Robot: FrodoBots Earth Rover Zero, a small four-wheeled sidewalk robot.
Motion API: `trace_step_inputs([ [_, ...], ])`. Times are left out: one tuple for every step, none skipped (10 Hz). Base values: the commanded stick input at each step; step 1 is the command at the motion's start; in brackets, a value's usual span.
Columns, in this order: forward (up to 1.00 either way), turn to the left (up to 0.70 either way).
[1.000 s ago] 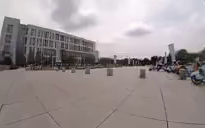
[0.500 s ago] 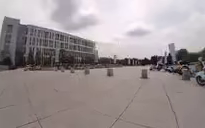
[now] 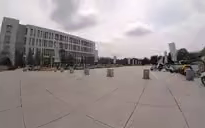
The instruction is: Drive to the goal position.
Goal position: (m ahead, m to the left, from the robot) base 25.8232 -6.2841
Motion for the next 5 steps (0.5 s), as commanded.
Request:
trace_step_inputs([
  [0.45,0.0],
  [0.45,-0.04],
  [0.45,-0.24],
  [0.45,-0.27],
  [0.45,-0.27],
])
